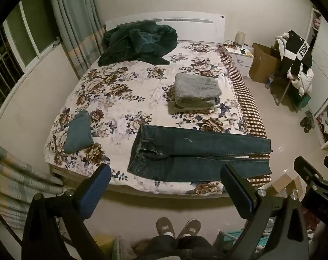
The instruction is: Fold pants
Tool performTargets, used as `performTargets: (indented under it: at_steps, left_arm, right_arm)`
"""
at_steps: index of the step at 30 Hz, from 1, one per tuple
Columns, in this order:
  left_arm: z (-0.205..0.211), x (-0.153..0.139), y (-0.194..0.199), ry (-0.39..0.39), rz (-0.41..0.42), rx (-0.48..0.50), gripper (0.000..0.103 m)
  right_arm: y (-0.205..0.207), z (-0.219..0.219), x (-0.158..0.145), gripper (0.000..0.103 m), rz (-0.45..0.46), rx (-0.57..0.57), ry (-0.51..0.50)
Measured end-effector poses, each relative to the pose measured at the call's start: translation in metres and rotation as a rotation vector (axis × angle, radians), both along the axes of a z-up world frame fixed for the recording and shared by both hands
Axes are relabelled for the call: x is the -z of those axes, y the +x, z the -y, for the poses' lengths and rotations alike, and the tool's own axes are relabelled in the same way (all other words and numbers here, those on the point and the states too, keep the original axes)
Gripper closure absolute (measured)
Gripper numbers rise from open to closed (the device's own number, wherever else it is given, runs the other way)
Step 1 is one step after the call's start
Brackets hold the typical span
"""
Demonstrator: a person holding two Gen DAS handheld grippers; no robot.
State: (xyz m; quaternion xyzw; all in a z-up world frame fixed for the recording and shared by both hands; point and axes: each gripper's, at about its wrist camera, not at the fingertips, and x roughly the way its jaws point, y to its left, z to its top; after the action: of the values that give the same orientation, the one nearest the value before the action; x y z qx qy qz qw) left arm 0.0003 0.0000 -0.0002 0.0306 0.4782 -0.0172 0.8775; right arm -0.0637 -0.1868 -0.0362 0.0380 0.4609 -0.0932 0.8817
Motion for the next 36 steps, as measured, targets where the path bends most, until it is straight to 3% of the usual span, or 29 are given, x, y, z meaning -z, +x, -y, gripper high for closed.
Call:
performTargets:
  at_steps: [36]
  left_arm:
    - [0.000, 0.000, 0.000, 0.012, 0.019, 0.000, 0.000]
  right_arm:
    - [0.007, -0.006, -0.010, 0.000, -0.007, -0.008, 0.026]
